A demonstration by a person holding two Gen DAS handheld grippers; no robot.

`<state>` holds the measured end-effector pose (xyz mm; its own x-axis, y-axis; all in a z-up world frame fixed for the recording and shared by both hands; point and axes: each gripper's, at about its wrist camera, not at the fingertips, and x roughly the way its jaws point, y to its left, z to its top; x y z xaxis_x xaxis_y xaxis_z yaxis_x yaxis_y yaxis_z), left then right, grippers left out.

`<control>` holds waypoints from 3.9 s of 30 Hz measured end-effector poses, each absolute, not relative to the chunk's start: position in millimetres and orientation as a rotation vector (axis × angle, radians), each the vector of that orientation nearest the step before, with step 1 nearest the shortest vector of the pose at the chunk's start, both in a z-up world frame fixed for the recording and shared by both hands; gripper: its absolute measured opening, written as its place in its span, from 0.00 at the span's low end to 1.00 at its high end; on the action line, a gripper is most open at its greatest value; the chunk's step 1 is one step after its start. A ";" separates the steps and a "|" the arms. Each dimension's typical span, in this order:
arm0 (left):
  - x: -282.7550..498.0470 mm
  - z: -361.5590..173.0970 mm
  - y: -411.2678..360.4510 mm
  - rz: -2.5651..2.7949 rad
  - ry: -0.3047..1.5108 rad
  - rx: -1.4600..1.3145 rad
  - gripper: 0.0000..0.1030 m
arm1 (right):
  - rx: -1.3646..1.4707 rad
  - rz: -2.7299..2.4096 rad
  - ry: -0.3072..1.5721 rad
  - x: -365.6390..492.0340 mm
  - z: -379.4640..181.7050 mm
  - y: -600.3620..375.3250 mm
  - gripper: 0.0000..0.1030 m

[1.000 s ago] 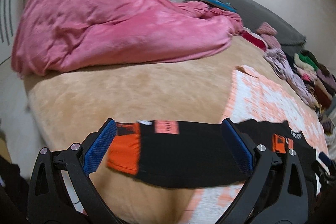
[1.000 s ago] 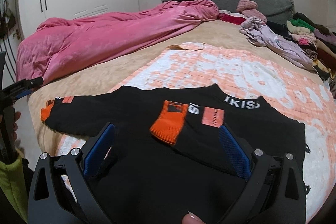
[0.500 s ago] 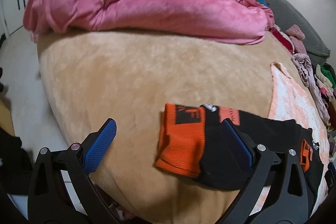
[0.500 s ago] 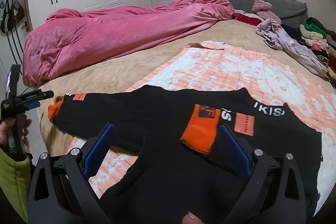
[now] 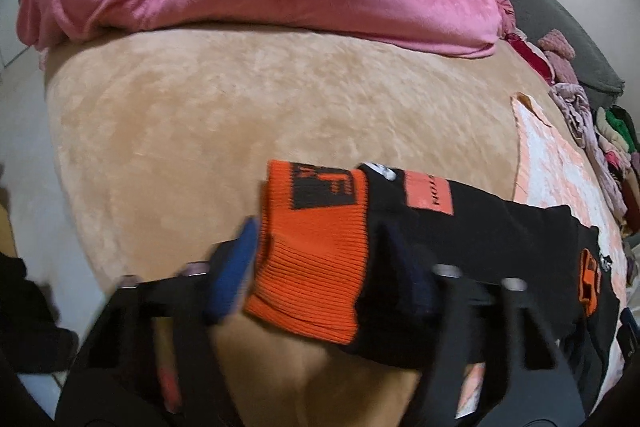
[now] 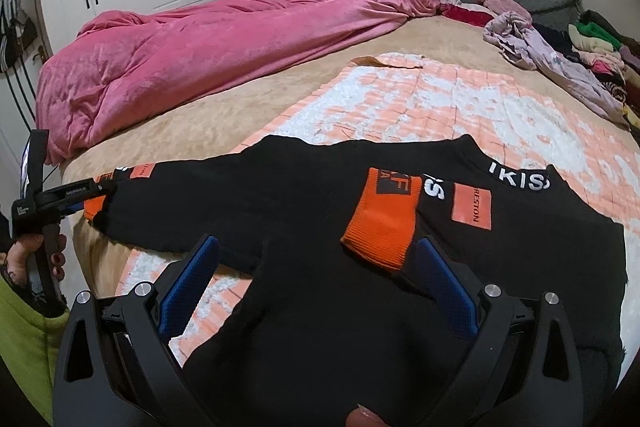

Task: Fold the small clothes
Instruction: 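Grasp the other orange sleeve cuff with the left tool, then fold the sleeve across the shirt body with the left tool and release, then grasp the folded orange cuff with the right tool and hold it above the shirt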

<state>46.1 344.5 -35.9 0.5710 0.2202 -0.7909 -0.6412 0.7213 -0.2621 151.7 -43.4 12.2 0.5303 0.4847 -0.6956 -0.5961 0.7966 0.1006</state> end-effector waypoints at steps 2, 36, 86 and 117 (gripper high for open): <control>47.8 -34.8 340.7 0.522 0.806 -0.571 0.24 | -0.151 0.645 0.784 152.4 11.3 -45.5 0.95; 151.7 62.4 49.9 -0.201 0.720 -0.333 0.09 | 0.158 0.361 0.760 164.2 8.5 -250.6 0.95; 125.0 16.0 109.5 0.062 0.615 -0.318 0.55 | 0.070 0.568 0.898 175.8 -29.2 -148.4 0.08; 142.2 12.4 73.0 0.009 0.693 -0.232 0.59 | -0.015 0.267 0.707 222.5 6.7 -263.1 0.07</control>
<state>142.2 73.0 12.4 0.7703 -0.0684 -0.6340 -0.0853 0.9742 -0.2088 222.5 -263.1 6.7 0.7280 0.2373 -0.6432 -0.2471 0.9660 0.0766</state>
